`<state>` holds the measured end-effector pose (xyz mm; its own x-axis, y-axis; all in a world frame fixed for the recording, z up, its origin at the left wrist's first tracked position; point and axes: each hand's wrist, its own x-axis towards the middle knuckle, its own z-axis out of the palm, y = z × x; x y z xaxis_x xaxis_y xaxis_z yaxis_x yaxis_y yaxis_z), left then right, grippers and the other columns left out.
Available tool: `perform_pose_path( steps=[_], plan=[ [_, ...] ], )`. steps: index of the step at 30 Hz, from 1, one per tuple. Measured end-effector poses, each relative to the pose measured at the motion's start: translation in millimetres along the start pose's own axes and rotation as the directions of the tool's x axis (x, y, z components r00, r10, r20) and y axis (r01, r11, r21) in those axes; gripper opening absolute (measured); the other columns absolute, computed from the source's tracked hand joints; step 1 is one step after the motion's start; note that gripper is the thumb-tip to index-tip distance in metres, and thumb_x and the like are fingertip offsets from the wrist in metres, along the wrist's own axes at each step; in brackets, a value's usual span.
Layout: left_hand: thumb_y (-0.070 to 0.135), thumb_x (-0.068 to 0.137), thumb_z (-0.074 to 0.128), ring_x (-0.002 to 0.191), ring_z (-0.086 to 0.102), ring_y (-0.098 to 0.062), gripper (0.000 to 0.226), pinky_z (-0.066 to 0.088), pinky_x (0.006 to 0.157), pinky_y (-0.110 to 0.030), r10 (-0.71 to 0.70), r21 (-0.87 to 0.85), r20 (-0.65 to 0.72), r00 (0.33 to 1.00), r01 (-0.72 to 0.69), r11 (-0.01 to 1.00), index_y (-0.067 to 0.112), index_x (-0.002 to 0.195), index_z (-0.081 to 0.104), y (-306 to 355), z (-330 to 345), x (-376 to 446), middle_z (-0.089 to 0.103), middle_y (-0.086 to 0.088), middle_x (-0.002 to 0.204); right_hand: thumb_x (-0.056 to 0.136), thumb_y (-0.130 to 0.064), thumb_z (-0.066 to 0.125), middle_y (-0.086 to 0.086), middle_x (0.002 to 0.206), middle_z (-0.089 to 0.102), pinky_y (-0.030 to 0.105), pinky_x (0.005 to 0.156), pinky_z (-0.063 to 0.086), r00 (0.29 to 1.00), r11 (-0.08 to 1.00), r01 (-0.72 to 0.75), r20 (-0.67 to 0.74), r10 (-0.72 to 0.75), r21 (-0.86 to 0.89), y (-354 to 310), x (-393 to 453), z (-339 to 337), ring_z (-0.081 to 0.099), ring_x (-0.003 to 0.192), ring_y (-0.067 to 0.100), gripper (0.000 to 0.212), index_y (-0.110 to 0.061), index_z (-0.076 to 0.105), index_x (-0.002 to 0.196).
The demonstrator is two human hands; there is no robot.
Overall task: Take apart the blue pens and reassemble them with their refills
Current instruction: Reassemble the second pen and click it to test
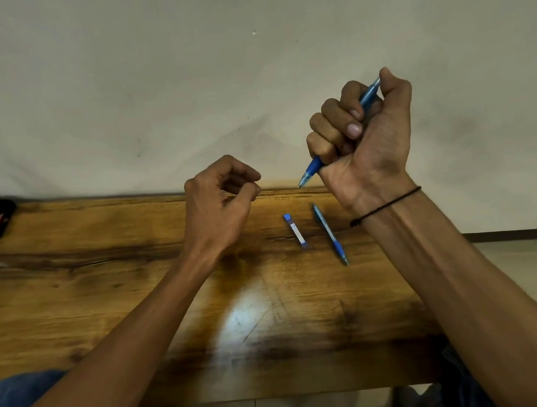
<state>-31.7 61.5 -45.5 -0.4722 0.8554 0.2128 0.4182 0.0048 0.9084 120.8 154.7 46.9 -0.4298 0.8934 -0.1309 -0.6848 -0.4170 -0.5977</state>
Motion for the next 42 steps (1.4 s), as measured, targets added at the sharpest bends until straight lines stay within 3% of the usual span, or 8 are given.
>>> perform_pose_path(
  steps=[8, 13, 21, 31, 42],
  plan=[
    [0.007, 0.088, 0.072, 0.081, 0.073, -0.008, 0.015, 0.060, 0.071, -0.021, 0.054, 0.039, 0.017, 0.998, -0.055, 0.998, 0.020, 0.094, 0.076, 4.8, 3.2, -0.7, 0.076, 0.010, 0.085, 0.107, -0.046, 0.030, -0.005, 0.043, 0.023, 0.020, 0.043, 0.011, 0.999, 0.999, 0.003, 0.038, -0.001, -0.050, -15.6, -3.8, 11.1, 0.014, 0.040, 0.008, 0.059, -0.016, 0.029, 0.057],
    [0.006, 0.088, 0.073, 0.082, 0.073, -0.007, 0.016, 0.059, 0.070, -0.019, 0.067, 0.054, 0.009, 0.998, -0.068, 0.996, 0.021, 0.094, 0.076, 16.4, -2.6, 0.0, 0.076, 0.012, 0.085, 0.107, -0.044, 0.028, -0.005, 0.043, 0.023, 0.019, 0.042, 0.012, 0.996, 0.997, 0.016, 0.083, -0.010, -0.069, -28.0, -11.3, 25.5, 0.014, 0.040, 0.008, 0.057, -0.016, 0.028, 0.057],
    [0.008, 0.088, 0.071, 0.082, 0.073, -0.009, 0.013, 0.064, 0.072, -0.037, 0.100, 0.057, -0.014, 0.995, -0.099, 0.993, 0.018, 0.095, 0.077, 41.0, -16.6, -2.2, 0.076, 0.010, 0.086, 0.107, -0.044, 0.027, -0.005, 0.042, 0.022, 0.019, 0.043, 0.010, 0.982, 0.995, 0.016, 0.187, 0.003, -0.101, -41.3, -26.4, 45.9, 0.013, 0.040, 0.008, 0.060, -0.017, 0.030, 0.053],
    [0.007, 0.089, 0.071, 0.085, 0.072, -0.008, 0.016, 0.055, 0.069, -0.012, 0.147, 0.070, 0.003, 0.989, -0.147, 0.987, 0.020, 0.097, 0.076, 59.5, -24.3, -2.8, 0.076, 0.009, 0.089, 0.110, -0.047, 0.028, -0.005, 0.044, 0.024, 0.019, 0.043, 0.013, 0.977, 0.983, 0.043, 0.213, -0.004, -0.177, -45.9, -36.4, 61.0, 0.016, 0.041, 0.008, 0.061, -0.016, 0.031, 0.057],
    [0.007, 0.089, 0.071, 0.084, 0.072, -0.008, 0.016, 0.054, 0.068, -0.010, 0.166, 0.064, -0.015, 0.986, -0.165, 0.984, 0.020, 0.096, 0.076, 64.4, -27.3, -0.8, 0.076, 0.009, 0.088, 0.110, -0.042, 0.028, -0.005, 0.045, 0.024, 0.019, 0.042, 0.015, 0.988, 0.961, 0.055, 0.153, -0.014, -0.270, -50.8, -39.1, 68.4, 0.016, 0.041, 0.009, 0.058, -0.015, 0.029, 0.059]
  ],
)
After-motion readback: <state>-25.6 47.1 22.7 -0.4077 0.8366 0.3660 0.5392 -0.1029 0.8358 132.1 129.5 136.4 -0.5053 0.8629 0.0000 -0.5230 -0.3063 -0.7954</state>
